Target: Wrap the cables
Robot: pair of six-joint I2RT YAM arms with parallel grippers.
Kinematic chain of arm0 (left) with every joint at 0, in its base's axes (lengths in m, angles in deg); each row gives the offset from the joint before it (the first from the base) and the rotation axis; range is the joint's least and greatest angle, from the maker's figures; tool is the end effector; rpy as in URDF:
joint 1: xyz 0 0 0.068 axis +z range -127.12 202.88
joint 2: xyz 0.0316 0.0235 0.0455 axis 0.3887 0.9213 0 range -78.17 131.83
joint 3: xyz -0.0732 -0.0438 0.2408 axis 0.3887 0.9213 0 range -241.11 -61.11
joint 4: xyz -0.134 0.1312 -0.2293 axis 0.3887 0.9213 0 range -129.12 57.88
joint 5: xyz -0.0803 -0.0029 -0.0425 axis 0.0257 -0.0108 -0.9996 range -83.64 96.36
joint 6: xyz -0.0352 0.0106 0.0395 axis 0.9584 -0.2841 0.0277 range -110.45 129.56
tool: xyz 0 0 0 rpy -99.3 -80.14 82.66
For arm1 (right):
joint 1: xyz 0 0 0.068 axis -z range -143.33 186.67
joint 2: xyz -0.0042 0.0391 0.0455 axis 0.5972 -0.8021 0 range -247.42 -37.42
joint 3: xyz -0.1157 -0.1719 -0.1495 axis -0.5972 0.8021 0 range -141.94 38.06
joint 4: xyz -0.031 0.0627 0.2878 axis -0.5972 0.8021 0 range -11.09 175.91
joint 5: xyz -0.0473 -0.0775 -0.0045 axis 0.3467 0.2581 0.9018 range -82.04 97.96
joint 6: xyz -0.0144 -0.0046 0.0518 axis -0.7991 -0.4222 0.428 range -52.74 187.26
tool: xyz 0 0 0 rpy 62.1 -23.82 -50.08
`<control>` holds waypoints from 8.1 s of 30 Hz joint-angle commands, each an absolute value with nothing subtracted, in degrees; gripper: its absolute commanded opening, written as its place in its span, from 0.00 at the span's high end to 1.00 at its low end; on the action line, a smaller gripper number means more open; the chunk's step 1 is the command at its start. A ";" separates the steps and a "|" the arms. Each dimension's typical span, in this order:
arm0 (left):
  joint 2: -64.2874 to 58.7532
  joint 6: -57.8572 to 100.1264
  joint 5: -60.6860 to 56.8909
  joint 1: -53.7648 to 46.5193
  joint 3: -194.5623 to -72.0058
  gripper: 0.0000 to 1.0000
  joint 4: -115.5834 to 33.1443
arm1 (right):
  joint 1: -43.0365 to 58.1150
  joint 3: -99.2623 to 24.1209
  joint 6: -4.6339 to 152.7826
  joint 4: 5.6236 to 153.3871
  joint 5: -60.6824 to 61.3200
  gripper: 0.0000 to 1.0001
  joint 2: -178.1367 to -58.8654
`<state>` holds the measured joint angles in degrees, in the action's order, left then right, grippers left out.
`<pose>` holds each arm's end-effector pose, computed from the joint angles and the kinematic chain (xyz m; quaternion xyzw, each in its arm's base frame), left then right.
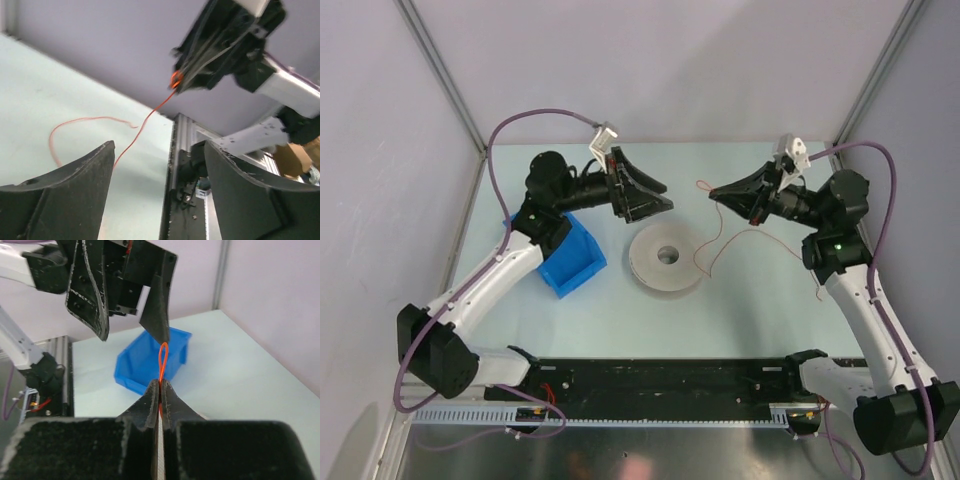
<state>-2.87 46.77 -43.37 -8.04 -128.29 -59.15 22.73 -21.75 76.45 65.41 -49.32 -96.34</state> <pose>0.2778 -0.1980 0.3910 0.2947 0.5886 -0.6142 0.4353 0.2492 0.0927 0.4117 -0.4007 0.5218 0.4269 0.6204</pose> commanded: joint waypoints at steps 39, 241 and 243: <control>54.31 -6.50 -58.25 3.12 -165.59 0.28 14.48 | 56.58 -29.83 48.89 101.95 -49.79 1.00 -99.79; 8.50 -35.57 -38.74 -17.50 -121.52 1.00 -27.74 | 1.30 -3.96 46.30 84.34 -16.85 0.37 -83.57; 8.56 -35.59 -38.82 -17.47 -121.66 1.00 -27.75 | 1.70 -4.22 45.91 84.09 -17.89 0.31 -84.27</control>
<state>7.93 -31.53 -40.20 -17.24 -120.84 -28.13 0.90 -0.85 47.03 84.65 -14.17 -84.69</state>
